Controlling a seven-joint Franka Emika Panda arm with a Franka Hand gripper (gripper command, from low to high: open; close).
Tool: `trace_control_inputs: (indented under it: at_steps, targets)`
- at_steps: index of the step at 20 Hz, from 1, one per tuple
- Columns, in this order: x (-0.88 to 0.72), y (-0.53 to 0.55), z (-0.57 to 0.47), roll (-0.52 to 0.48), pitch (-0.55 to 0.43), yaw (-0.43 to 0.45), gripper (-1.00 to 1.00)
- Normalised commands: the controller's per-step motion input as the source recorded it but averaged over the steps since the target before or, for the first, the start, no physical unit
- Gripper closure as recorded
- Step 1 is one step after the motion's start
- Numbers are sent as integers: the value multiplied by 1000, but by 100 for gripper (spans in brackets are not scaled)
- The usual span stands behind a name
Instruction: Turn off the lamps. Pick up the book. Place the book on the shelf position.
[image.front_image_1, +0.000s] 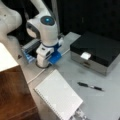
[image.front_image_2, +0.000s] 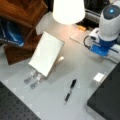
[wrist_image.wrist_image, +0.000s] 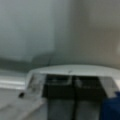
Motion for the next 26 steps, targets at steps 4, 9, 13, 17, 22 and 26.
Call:
trace_control_inputs:
  at_steps: [4,9,13,17,22,26]
  targets:
    - [-791,-35,-591,-179,-412,-136,100]
    - [-870,-64,-661,-210,-365,-32,100]
    - [-929,-117,-660,-65,-302,28,100]
    - [-928,-247,-622,3,-286,40,100]
    - [-929,-337,-485,47,-244,5,100]
    - [-807,-274,-190,73,-219,-25,100]
